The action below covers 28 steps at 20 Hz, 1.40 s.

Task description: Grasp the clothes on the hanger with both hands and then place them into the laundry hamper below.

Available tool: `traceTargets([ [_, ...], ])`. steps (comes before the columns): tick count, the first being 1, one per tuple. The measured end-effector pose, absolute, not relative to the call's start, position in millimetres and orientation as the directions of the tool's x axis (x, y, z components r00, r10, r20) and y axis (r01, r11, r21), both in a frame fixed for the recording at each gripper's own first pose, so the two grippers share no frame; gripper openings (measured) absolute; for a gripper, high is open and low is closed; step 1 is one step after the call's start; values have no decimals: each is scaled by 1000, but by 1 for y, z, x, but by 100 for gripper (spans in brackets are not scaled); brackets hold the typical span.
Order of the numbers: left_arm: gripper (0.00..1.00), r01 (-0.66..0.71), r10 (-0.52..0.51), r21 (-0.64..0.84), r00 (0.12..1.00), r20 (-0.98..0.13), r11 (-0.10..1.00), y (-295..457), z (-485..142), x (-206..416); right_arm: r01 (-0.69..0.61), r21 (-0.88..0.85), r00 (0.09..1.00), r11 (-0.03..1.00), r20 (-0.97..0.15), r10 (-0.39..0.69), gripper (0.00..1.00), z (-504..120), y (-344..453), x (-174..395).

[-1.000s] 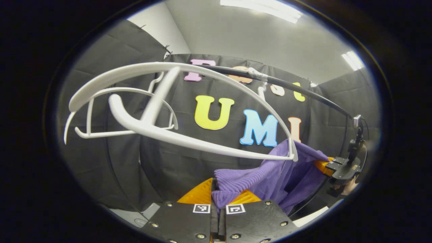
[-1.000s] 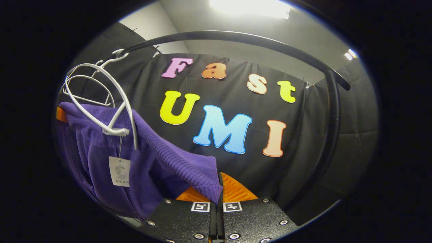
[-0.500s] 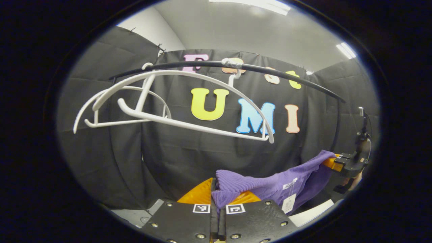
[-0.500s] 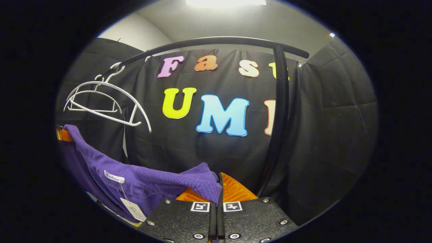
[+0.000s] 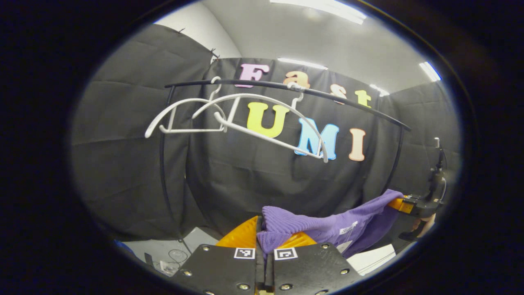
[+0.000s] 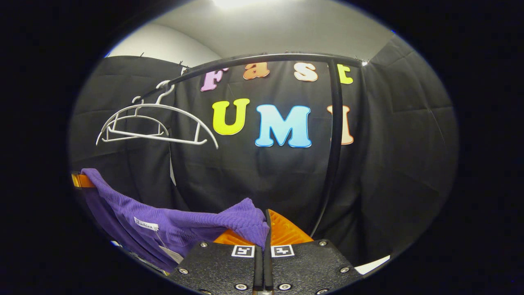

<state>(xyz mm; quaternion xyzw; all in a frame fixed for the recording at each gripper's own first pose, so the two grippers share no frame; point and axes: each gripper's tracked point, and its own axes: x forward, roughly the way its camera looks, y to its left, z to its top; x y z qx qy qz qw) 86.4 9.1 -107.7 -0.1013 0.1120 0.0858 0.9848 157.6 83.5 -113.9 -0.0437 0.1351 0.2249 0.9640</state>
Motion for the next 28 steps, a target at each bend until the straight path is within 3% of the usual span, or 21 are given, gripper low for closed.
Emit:
traceTargets([
  [2, 7, -167, 112, -186, 956, -271, 968, 19, -129, 68, -429, -17, 865, 903, -298, 405, 0, -117, 97, 131],
  [3, 2, -148, 87, -193, 952, -295, 970, 23, -145, 61, -412, -15, 867, 911, -313, 387, 0, -119, 103, 117],
  [4, 7, -131, 59, -203, 944, -325, 970, 28, -160, 50, -398, -3, 864, 917, -337, 374, 0, -125, 108, 98],
  [5, 2, -106, 29, -212, 942, -335, 972, 29, -173, 37, -385, 12, 863, 923, -350, 365, 0, -129, 115, 80],
  [12, 2, 35, -139, -262, 910, -391, 965, 31, -220, -22, -315, 32, 835, 948, -465, 294, 1, -173, 137, -14],
  [22, 0, 118, -213, -215, 838, -502, 970, 16, -301, -21, -318, 109, 704, 942, -639, 311, 1, -253, 182, -66],
  [28, 7, 236, -280, -150, 798, -534, 960, -10, -330, -12, -257, 163, 649, 953, -702, 295, 1, -298, 188, -60],
])
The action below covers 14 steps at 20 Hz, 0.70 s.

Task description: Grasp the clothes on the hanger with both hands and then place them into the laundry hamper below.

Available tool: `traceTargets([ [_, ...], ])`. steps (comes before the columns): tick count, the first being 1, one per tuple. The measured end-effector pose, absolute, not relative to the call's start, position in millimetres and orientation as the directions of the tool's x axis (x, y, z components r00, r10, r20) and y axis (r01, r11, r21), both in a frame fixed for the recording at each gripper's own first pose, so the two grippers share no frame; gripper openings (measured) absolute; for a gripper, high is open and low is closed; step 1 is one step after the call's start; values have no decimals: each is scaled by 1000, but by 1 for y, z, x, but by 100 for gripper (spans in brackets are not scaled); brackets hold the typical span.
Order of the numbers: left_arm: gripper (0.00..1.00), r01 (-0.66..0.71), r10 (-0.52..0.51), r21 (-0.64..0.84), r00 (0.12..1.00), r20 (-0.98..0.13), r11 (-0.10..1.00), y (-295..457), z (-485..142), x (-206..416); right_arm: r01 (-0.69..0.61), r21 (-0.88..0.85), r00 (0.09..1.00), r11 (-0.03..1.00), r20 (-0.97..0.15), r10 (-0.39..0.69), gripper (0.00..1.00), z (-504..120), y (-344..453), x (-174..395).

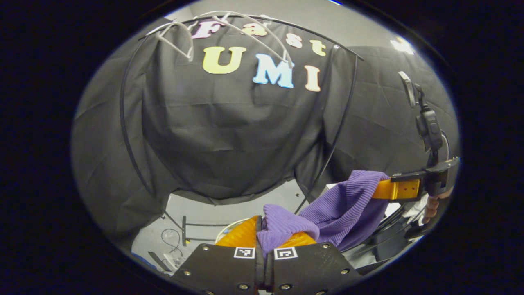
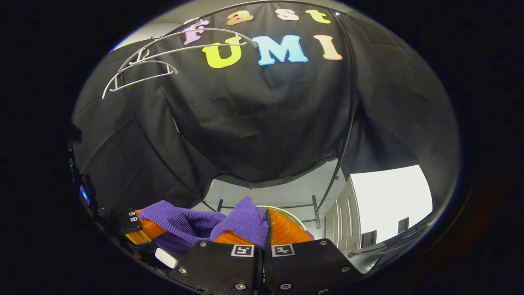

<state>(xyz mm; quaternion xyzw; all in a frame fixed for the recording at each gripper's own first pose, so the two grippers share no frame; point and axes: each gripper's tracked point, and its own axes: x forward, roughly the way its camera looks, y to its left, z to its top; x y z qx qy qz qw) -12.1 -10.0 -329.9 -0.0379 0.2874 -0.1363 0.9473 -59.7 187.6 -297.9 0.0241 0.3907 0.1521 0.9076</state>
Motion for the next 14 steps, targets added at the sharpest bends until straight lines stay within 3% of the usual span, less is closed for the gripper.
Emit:
traceTargets([
  [12, 0, 179, -267, -200, 709, -652, 963, 4, -430, 10, -173, 163, 557, 971, -797, 233, 4, -385, 165, -62],
  [13, 8, 172, -264, -202, 705, -659, 964, 7, -437, 9, -165, 166, 552, 972, -801, 231, 3, -390, 164, -61],
  [14, 4, 162, -257, -202, 702, -664, 966, 11, -442, 10, -158, 169, 545, 973, -806, 229, 4, -396, 163, -62],
])
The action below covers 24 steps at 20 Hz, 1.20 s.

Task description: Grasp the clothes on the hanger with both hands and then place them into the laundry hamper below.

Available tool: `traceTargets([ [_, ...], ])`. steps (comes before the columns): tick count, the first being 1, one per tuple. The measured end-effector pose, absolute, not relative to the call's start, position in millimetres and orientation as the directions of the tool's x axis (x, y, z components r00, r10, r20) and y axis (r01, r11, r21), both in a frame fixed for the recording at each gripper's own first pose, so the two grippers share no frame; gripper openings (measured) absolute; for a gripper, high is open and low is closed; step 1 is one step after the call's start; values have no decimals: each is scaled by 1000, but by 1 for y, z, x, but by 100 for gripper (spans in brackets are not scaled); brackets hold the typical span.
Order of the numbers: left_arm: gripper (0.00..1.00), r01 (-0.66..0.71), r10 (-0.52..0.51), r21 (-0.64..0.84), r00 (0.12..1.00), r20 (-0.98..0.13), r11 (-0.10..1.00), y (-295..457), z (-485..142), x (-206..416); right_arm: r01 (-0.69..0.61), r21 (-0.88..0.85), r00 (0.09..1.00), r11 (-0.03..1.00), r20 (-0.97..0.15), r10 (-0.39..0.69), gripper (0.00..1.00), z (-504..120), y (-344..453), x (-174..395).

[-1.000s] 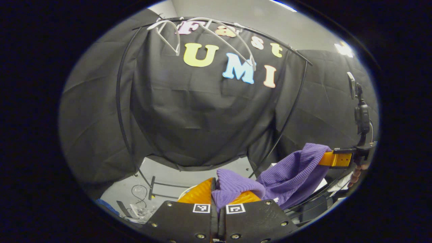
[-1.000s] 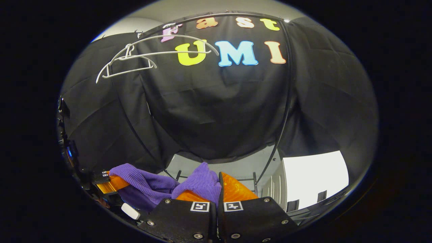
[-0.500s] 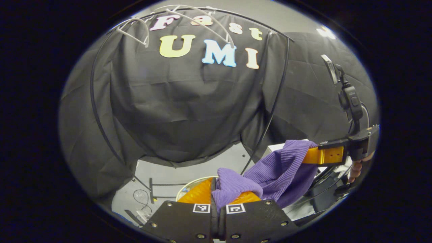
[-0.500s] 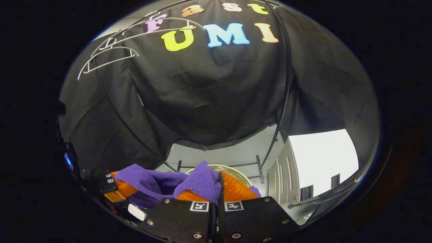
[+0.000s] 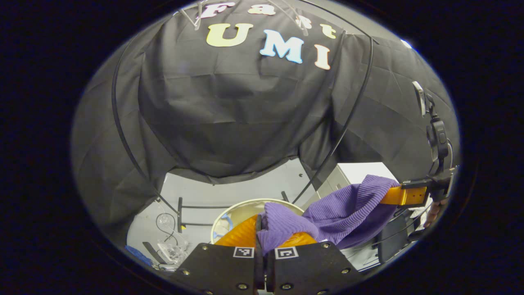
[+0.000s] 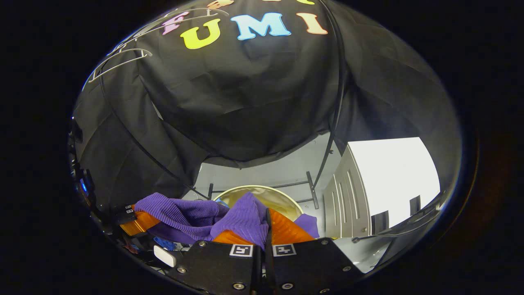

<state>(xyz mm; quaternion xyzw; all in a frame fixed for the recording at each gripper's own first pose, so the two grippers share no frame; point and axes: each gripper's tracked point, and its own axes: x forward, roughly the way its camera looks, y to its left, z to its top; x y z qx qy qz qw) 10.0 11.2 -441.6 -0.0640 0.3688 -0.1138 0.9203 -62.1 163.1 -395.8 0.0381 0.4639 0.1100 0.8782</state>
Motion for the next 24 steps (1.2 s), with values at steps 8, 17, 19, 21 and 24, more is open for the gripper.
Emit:
traceTargets([
  [8, 4, 104, -232, -220, 669, -706, 970, 19, -472, 5, -126, 162, 519, 979, -830, 204, 3, -419, 152, -68],
  [17, 4, 75, -222, -233, 671, -708, 970, 19, -472, 1, -89, 160, 469, 983, -864, 183, 6, -418, 156, -81],
  [19, 5, 69, -234, -254, 666, -708, 965, 15, -475, -5, -107, 148, 459, 983, -870, 180, 6, -419, 158, -87],
  [21, 10, 54, -236, -268, 662, -711, 962, 14, -474, -13, -114, 149, 444, 982, -877, 184, 9, -418, 159, -93],
  [24, 11, 50, -219, -253, 673, -707, 966, 21, -469, -20, -129, 155, 412, 979, -890, 196, 17, -412, 157, -103],
])
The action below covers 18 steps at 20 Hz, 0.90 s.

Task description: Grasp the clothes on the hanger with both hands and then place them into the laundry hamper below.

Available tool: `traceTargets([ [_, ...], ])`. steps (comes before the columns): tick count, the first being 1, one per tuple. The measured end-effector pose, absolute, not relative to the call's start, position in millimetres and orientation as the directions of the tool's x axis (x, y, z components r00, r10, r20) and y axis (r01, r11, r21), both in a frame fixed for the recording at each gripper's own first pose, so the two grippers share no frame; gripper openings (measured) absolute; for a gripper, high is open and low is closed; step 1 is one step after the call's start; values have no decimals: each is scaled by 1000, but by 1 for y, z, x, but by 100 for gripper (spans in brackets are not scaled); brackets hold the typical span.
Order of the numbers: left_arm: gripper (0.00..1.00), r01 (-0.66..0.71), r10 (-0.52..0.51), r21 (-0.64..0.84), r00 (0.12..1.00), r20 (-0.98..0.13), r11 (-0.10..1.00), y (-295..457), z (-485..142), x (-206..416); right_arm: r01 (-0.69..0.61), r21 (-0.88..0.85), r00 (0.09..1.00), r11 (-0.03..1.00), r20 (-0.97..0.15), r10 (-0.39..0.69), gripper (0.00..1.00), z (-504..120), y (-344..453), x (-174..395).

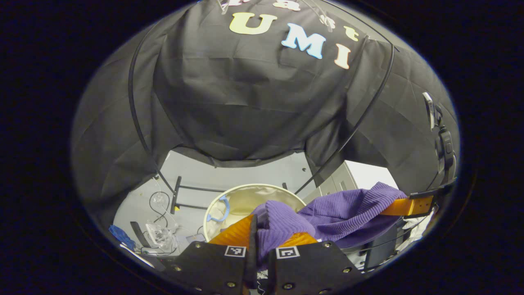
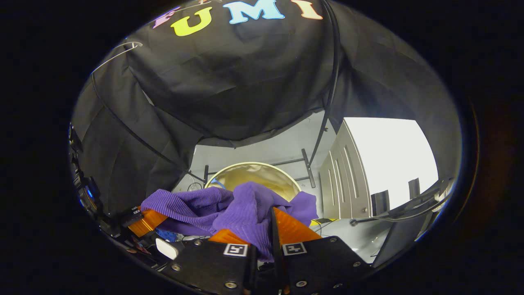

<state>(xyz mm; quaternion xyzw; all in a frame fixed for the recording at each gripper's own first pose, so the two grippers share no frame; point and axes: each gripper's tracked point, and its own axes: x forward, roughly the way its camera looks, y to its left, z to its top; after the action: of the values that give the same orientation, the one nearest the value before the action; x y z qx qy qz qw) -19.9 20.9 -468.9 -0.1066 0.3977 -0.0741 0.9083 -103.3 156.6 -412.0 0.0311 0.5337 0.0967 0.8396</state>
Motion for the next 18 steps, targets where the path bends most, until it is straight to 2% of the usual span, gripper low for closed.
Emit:
traceTargets([
  [1, 14, 49, -205, -234, 674, -709, 971, 26, -470, -25, -134, 160, 406, 978, -891, 202, 30, -408, 156, -106],
  [5, 69, 43, -185, -214, 683, -706, 976, 37, -455, -38, -156, 211, 424, 965, -868, 259, 90, -384, 155, -107],
  [6, 83, 39, -176, -208, 692, -700, 977, 38, -450, -39, -163, 210, 430, 964, -864, 261, 95, -377, 150, -109],
  [7, 96, 33, -162, -196, 701, -694, 980, 43, -440, -43, -169, 210, 438, 963, -860, 264, 92, -370, 145, -109],
  [8, 96, 29, -148, -182, 712, -686, 983, 45, -429, -45, -172, 217, 448, 961, -851, 272, 96, -363, 142, -108],
  [9, 100, 23, -132, -167, 726, -675, 986, 44, -416, -48, -171, 225, 464, 959, -840, 280, 96, -354, 137, -105],
  [11, 96, 7, -100, -143, 752, -652, 990, 42, -388, -53, -171, 234, 513, 957, -808, 289, 96, -333, 123, -95],
  [13, 100, -22, -63, -128, 779, -624, 992, 35, -357, -57, -189, 240, 569, 952, -764, 305, 96, -304, 104, -82],
  [14, 96, -41, -44, -125, 793, -608, 991, 30, -339, -60, -206, 238, 599, 949, -736, 315, 96, -289, 92, -76],
  [16, 96, -86, 7, -110, 818, -576, 990, 17, -302, -68, -247, 215, 658, 945, -679, 326, 95, -254, 64, -61],
  [18, 100, -132, 65, -92, 852, -520, 987, 5, -259, -69, -276, 185, 724, 943, -606, 330, 95, -219, 34, -46],
])
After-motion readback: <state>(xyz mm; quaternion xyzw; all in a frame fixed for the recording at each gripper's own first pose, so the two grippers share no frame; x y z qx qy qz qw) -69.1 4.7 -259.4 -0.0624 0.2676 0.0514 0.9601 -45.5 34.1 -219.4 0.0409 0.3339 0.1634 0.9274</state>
